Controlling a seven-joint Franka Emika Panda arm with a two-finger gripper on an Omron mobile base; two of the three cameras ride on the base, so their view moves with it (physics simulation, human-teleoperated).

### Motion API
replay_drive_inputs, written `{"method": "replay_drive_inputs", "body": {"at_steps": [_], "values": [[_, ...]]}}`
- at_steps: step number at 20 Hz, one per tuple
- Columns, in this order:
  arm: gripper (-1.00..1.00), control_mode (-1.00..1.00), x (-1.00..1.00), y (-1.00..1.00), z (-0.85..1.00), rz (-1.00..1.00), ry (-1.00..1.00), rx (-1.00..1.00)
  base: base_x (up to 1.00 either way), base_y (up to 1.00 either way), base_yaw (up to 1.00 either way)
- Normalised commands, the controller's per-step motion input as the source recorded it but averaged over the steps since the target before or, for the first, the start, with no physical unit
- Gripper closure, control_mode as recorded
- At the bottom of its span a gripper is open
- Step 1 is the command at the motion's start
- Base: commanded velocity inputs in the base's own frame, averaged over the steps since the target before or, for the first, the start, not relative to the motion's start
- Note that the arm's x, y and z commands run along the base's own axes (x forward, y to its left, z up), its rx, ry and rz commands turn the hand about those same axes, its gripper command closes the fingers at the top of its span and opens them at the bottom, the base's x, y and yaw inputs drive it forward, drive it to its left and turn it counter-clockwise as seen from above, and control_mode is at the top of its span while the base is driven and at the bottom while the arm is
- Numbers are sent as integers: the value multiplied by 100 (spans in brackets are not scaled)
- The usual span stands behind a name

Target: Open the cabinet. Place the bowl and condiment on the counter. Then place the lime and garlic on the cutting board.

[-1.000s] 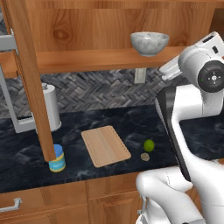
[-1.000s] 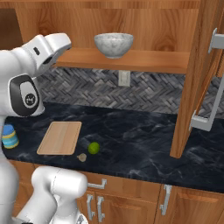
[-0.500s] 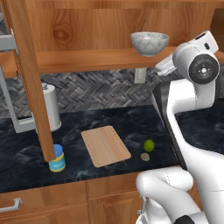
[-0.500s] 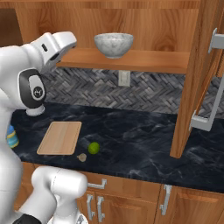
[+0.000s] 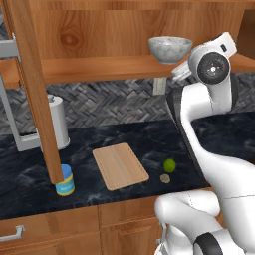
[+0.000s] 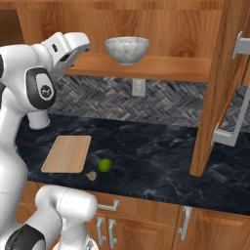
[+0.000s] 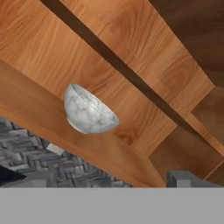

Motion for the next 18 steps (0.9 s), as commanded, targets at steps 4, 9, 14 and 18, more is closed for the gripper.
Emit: {"method": "replay_drive_inputs", "body": {"at_steps": [4, 9, 14, 18], "values": [[-100, -100, 28, 0, 0, -4, 6, 2, 0, 0, 0], [-100, -100, 16, 0, 0, 0, 0, 6, 0, 0, 0], [-100, -100, 18, 0, -4, 0, 0, 5, 0, 0, 0], [-100, -100, 30, 0, -13, 0, 0, 3, 0, 0, 0]]}}
